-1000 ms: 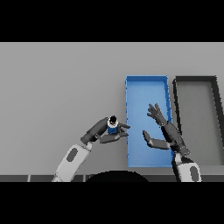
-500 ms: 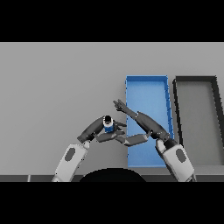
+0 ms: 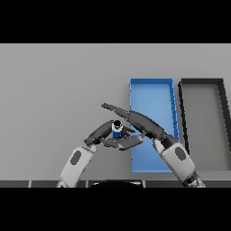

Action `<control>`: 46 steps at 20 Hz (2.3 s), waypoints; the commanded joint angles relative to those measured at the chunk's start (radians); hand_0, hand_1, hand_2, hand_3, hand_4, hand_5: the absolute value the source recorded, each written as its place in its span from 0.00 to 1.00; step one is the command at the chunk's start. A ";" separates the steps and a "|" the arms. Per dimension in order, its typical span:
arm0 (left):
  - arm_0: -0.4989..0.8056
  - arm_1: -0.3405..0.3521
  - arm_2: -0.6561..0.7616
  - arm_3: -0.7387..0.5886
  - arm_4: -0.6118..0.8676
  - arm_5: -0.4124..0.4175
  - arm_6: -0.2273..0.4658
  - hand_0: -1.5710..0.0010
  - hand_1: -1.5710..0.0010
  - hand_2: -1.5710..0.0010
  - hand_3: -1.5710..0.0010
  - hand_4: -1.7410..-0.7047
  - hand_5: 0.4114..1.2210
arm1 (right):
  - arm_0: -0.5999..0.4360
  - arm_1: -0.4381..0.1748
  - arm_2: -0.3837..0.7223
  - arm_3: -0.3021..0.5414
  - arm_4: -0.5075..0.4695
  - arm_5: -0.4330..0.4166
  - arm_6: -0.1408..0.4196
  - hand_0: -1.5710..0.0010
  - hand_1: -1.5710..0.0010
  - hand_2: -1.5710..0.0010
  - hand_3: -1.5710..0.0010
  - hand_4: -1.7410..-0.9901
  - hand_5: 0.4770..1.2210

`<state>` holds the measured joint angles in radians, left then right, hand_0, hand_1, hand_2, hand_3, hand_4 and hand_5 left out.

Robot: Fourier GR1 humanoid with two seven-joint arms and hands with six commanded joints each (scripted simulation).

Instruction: Pick up the blue pipe and place it into the blue bin.

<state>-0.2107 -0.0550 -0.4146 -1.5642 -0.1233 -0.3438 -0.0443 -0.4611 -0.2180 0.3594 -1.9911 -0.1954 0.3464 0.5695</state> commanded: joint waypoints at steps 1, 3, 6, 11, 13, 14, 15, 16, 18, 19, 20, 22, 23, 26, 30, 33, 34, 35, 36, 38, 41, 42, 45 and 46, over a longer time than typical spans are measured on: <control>0.004 -0.002 -0.003 -0.003 -0.009 -0.004 0.011 0.00 0.00 0.00 0.00 0.27 1.00 | -0.016 0.015 0.012 0.030 0.014 0.005 0.002 0.96 0.93 0.89 0.97 0.72 0.03; -0.004 -0.014 0.014 0.007 -0.007 -0.012 0.018 0.00 0.00 0.00 0.00 0.22 1.00 | -0.065 0.024 0.003 0.077 0.011 0.021 0.002 0.79 0.77 0.76 0.85 0.62 0.01; -0.003 -0.016 0.004 -0.002 -0.013 -0.010 0.070 0.00 0.00 0.00 0.00 0.11 1.00 | -0.070 0.049 0.027 0.079 0.010 0.023 -0.018 0.44 0.44 0.42 0.51 0.37 0.05; 0.004 -0.044 0.016 -0.008 0.049 -0.032 0.045 0.00 0.00 0.00 0.04 0.04 1.00 | -0.070 0.077 0.037 0.102 -0.025 -0.015 -0.071 0.14 0.14 0.14 0.24 0.15 0.51; -0.002 -0.047 0.023 0.010 0.048 -0.041 0.045 0.00 0.00 0.00 0.07 0.03 1.00 | -0.049 0.056 0.060 0.089 -0.005 -0.027 -0.102 0.09 0.09 0.09 0.17 0.10 0.69; 0.000 -0.043 0.026 0.010 0.050 -0.048 0.041 0.00 0.00 0.00 0.08 0.02 1.00 | -0.051 0.053 0.072 0.089 -0.001 -0.032 -0.106 0.07 0.07 0.07 0.14 0.08 0.75; 0.006 -0.040 0.027 0.004 0.047 -0.047 0.036 0.00 0.00 0.00 0.09 0.02 1.00 | -0.054 0.043 0.077 0.087 -0.007 -0.030 -0.115 0.06 0.06 0.06 0.11 0.06 0.80; 0.008 -0.038 0.029 -0.009 0.046 -0.050 0.056 0.00 0.00 0.00 0.09 0.02 1.00 | -0.050 0.035 0.085 0.084 -0.008 -0.034 -0.140 0.05 0.05 0.05 0.09 0.05 0.84; 0.006 -0.036 0.032 -0.015 0.038 -0.047 0.065 0.00 0.00 0.00 0.09 0.01 1.00 | -0.055 0.041 0.093 0.099 -0.015 -0.058 -0.173 0.03 0.03 0.03 0.06 0.03 0.90; 0.002 -0.039 0.034 -0.016 0.034 -0.041 0.074 0.00 0.00 0.00 0.09 0.01 1.00 | -0.054 0.043 0.097 0.098 -0.013 -0.076 -0.178 0.02 0.02 0.02 0.04 0.03 0.92; 0.008 -0.033 0.032 -0.019 0.029 -0.039 0.062 0.00 0.00 0.00 0.09 0.01 1.00 | -0.051 0.042 0.101 0.089 -0.012 -0.094 -0.165 0.02 0.02 0.02 0.04 0.02 0.93; 0.000 -0.031 0.027 -0.016 -0.014 -0.010 0.037 0.00 0.00 0.00 0.07 0.02 1.00 | -0.044 0.024 0.098 0.078 -0.012 -0.106 -0.179 0.01 0.01 0.01 0.02 0.01 0.96; 0.002 -0.025 0.025 -0.026 -0.031 0.003 0.024 0.07 0.15 0.18 0.26 0.14 1.00 | -0.053 0.021 0.106 0.069 -0.002 -0.115 -0.178 0.01 0.01 0.01 0.02 0.01 0.97; -0.003 0.010 0.029 -0.022 -0.037 -0.072 0.004 0.52 0.56 0.58 0.62 0.44 1.00 | -0.058 0.022 0.123 0.068 -0.002 -0.144 -0.138 0.01 0.01 0.00 0.01 0.01 0.98; 0.009 0.008 0.034 -0.024 -0.081 -0.085 0.045 0.80 0.82 0.83 0.84 0.67 0.65 | -0.067 0.038 0.142 0.064 0.021 -0.174 -0.067 0.00 0.00 0.00 0.00 0.00 0.99; 0.001 -0.004 0.047 -0.025 -0.065 -0.075 0.100 0.90 0.91 0.91 0.92 0.73 0.36 | -0.070 0.033 0.137 0.064 0.041 -0.169 -0.098 0.00 0.00 0.00 0.00 0.00 1.00; -0.005 -0.014 0.050 -0.013 -0.060 -0.073 0.124 0.92 0.93 0.93 0.94 0.74 0.29 | -0.072 0.031 0.126 0.062 0.038 -0.163 -0.099 0.00 0.00 0.00 0.00 0.00 1.00; 0.011 -0.019 0.043 -0.020 -0.054 -0.074 0.136 0.94 0.94 0.94 0.95 0.74 0.24 | -0.076 0.038 0.122 0.069 0.033 -0.158 -0.086 0.00 0.00 0.00 0.00 0.00 1.00; 0.009 -0.012 0.048 -0.017 -0.058 -0.071 0.122 0.95 0.95 0.95 0.96 0.75 0.19 | -0.057 0.044 0.126 0.061 0.027 -0.152 -0.100 0.00 0.00 0.00 0.00 0.00 1.00; 0.015 -0.007 0.044 -0.020 -0.068 -0.067 0.126 0.97 0.97 0.97 0.97 0.77 0.13 | -0.057 0.057 0.108 0.064 0.018 -0.158 -0.111 0.00 0.00 0.00 0.00 0.00 1.00; 0.011 -0.005 0.045 -0.011 -0.076 -0.062 0.131 0.98 0.98 0.99 0.99 0.79 0.09 | -0.078 0.090 0.062 0.052 -0.069 -0.161 -0.070 0.00 0.00 0.00 0.00 0.00 1.00; 0.010 -0.008 0.040 0.000 -0.083 -0.059 0.124 0.99 0.99 0.99 0.99 0.80 0.08 | -0.093 0.102 0.043 0.048 -0.095 -0.176 -0.022 0.00 0.00 0.00 0.00 0.00 1.00; -0.001 -0.013 0.038 0.015 -0.089 -0.059 0.134 0.99 0.99 0.99 0.99 0.80 0.05 | -0.193 0.105 -0.044 0.037 -0.208 -0.209 0.037 0.00 0.00 0.00 0.00 0.00 1.00; 0.008 -0.006 0.040 0.005 -0.088 -0.060 0.133 0.99 0.99 1.00 1.00 0.80 0.05 | -0.245 0.066 -0.057 0.041 -0.259 -0.243 0.038 0.00 0.00 0.00 0.00 0.00 1.00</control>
<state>-0.2026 -0.0612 -0.3747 -1.5586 -0.2110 -0.4040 0.0876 -0.7085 -0.1533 0.3008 -1.9501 -0.4537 0.1035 0.6038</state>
